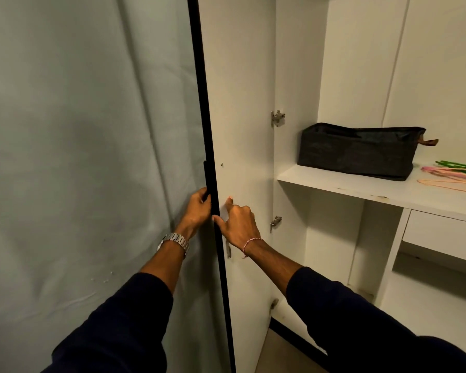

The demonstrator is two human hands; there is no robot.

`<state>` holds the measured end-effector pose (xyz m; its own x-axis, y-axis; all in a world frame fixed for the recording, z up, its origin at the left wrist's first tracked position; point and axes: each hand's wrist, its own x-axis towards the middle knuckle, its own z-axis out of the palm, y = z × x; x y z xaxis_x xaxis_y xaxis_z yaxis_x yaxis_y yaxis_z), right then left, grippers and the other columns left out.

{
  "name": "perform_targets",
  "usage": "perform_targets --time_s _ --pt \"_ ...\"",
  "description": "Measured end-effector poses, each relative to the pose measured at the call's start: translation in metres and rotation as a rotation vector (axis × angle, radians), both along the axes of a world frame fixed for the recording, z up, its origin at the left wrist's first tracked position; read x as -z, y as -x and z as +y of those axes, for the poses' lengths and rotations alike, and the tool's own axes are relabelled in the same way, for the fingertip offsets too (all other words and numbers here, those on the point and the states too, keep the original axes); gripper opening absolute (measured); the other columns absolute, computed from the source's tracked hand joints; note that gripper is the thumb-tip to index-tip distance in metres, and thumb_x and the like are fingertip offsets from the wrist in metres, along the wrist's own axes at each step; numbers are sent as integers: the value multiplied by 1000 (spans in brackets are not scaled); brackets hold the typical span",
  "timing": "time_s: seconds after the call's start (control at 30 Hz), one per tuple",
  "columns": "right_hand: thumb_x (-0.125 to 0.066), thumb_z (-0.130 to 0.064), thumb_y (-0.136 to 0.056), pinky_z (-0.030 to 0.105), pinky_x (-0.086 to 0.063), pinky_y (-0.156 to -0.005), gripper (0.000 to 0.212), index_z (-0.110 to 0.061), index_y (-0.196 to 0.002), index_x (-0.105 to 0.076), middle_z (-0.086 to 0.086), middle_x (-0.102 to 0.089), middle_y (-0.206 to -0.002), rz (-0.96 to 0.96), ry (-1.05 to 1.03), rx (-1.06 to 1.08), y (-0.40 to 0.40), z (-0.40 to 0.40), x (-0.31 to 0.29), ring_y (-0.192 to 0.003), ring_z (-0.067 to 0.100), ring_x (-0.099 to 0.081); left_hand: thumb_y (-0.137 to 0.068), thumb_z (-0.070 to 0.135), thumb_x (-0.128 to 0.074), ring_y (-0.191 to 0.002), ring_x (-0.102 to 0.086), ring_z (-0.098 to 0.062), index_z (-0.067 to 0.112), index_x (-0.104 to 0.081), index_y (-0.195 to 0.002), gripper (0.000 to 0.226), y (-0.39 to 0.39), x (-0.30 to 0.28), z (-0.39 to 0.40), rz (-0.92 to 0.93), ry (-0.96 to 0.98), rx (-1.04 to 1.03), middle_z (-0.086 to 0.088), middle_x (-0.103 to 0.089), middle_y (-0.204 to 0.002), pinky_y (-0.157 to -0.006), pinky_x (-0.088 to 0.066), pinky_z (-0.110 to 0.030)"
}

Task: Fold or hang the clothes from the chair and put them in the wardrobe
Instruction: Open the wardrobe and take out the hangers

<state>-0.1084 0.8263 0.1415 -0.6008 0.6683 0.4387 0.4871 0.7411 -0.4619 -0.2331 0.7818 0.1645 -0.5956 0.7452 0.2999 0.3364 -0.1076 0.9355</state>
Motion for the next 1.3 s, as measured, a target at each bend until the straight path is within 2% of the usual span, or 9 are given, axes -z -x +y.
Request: perform_targets --time_s 0.27,0.4,0.5,0.6,0.83,0.93,1.1,1.17,1.3 --pt "-55 -40 -101 37 -52 -94 74 -16 -159 -17 17 -62 -127 6 103 -71 28 -4 10 -112 34 -62 -106 18 -47 -99 -71 -24 13 -67 -107 21 23 6 -7 -138 -13 -144 -8 -72 -109 -89 -59 -41" --pt "-54 -36 -102 39 -50 -100 68 -17 -159 -22 17 -62 -131 -4 91 -107 30 -3 17 -119 35 -60 -105 15 -49 -64 -54 -12 1 -70 -90 29 31 4 -8 -17 -1 -321 -5 -64 -75 -55 -46 -17" --pt "-55 -31 -102 41 -50 -101 65 -15 -158 -26 18 -60 -135 -12 87 -136 25 3 18 -122 36 -59 -102 13 -53 -45 -36 -4 7 -56 -59 44 33 3 -9 48 -3 -428 -1 -46 -54 -43 -29 -20" --pt "-55 -28 -102 38 -48 -101 61 -12 -155 -32 16 -61 -135 -8 68 -128 14 12 14 -124 35 -57 -101 9 -54 -31 -33 -2 11 -46 -53 49 33 0 -9 18 16 -495 4 -40 -46 -32 -26 -12" --pt "-57 -24 -100 41 -51 -96 44 -8 -140 -52 16 -65 -128 25 107 -53 -25 38 14 -118 35 -60 -95 4 -56 -71 -53 -18 1 -67 -73 25 30 -4 -6 8 40 -680 -10 -61 -72 -66 -44 -32" --pt "-58 -24 -100 40 -51 -96 45 -9 -141 -52 16 -65 -128 38 123 -12 -46 51 13 -115 33 -62 -96 11 -53 -82 -68 -33 -10 -71 -89 29 11 -8 -9 27 49 -830 -30 -70 -88 -73 -50 -42" --pt "-60 -22 -99 39 -52 -98 43 -9 -140 -55 14 -66 -128 46 117 74 -89 68 7 -114 32 -63 -102 19 -41 -93 -59 -43 -5 -59 -95 31 -29 -1 2 413 -22 -987 -27 -62 -98 -80 -44 -49" --pt "-61 -22 -98 40 -54 -97 43 -10 -139 -55 15 -66 -128 50 108 109 -106 75 5 -114 32 -64 -100 16 -47 -88 -57 -39 -1 -60 -92 24 -48 2 13 602 -120 -932 -22 -62 -93 -78 -42 -48" --pt "-60 -23 -99 39 -54 -91 43 -11 -140 -54 15 -66 -126 32 70 171 -140 82 -4 -108 32 -66 -96 14 -56 -81 -60 -27 7 -64 -93 11 -94 4 34 796 -175 -488 -9 -65 -86 -70 -44 -37"
